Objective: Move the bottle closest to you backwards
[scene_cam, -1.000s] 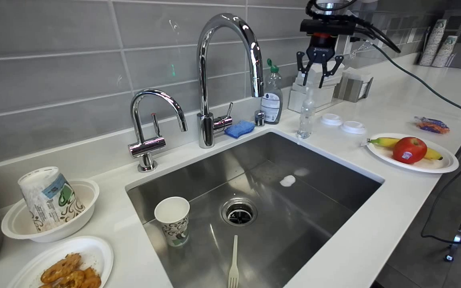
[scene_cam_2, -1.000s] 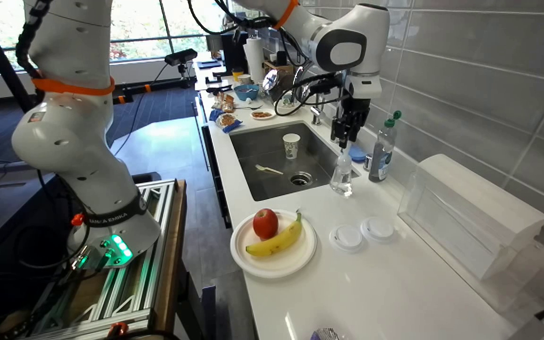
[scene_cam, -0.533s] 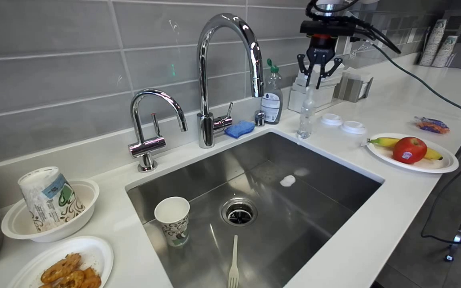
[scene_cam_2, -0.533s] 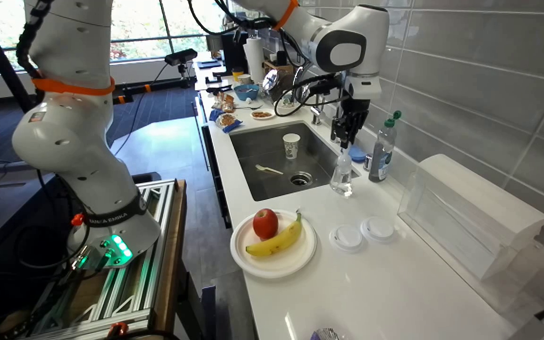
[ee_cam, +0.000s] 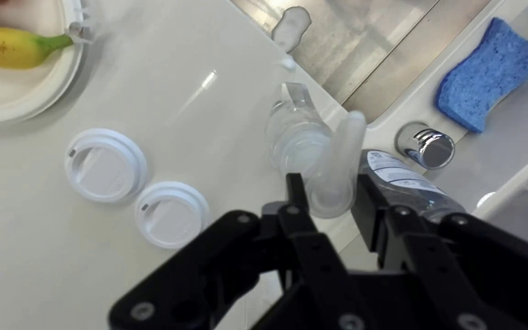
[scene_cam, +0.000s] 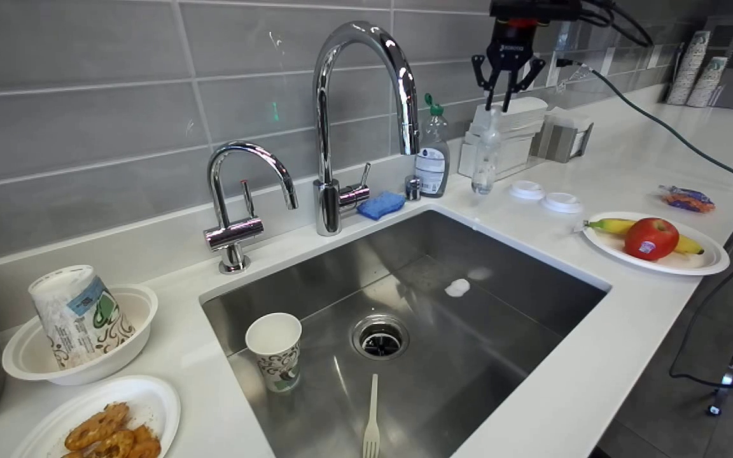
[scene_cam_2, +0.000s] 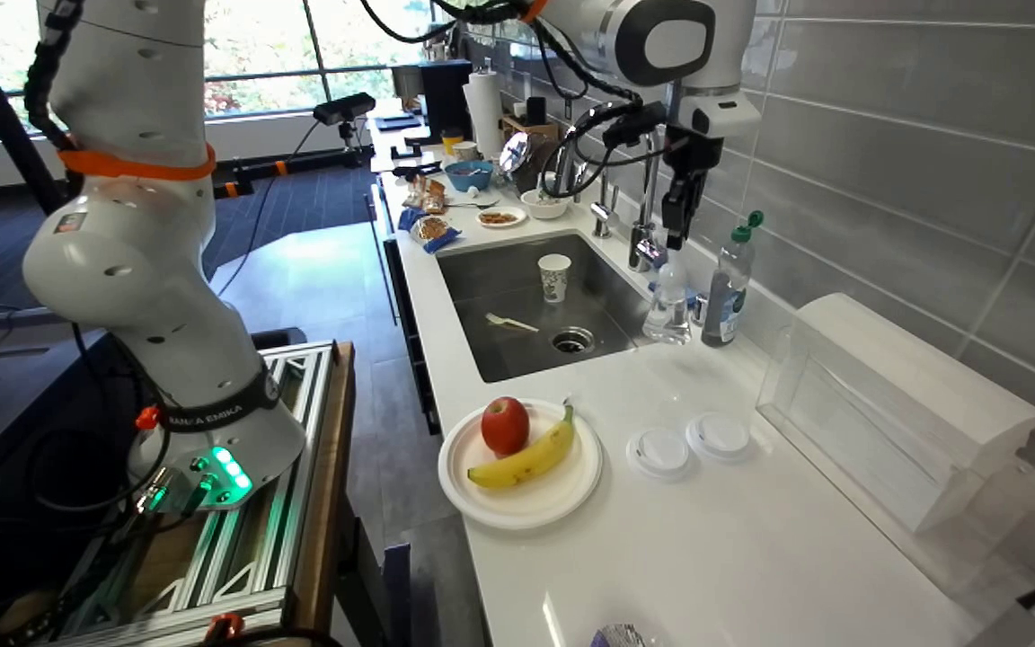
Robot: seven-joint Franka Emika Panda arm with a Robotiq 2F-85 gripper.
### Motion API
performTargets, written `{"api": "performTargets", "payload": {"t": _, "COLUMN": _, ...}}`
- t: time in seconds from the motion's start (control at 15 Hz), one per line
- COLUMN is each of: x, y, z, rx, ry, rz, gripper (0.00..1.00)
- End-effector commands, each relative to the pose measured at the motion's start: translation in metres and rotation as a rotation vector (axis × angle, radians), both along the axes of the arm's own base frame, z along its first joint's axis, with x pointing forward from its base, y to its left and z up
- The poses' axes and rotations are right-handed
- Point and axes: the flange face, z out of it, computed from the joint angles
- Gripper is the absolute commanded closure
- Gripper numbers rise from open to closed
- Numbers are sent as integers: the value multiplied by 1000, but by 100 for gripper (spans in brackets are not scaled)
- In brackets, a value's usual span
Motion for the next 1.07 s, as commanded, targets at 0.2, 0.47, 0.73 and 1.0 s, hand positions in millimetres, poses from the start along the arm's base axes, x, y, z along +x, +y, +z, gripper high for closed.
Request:
{"api": "performTargets", "payload": {"t": 0.2, "x": 37, "y": 2, "z": 26, "rx": -142, "ry": -39, "rz": 180, "gripper": 92}}
{"api": "performTargets", "payload": {"t": 0.47, "x": 35, "y": 3, "z": 23, "rx": -114, "ry": -44, "rz": 164, "gripper": 69}}
{"api": "performTargets", "payload": {"t": 0.73, "x": 39, "y": 1, "z": 18, "rx": -111, "ry": -39, "rz": 186, "gripper": 92}}
{"api": "performTargets", "payload": {"t": 1.0, "x": 47, "y": -2, "z": 18, "rx": -101, "ry": -50, "rz": 300, "gripper": 92}}
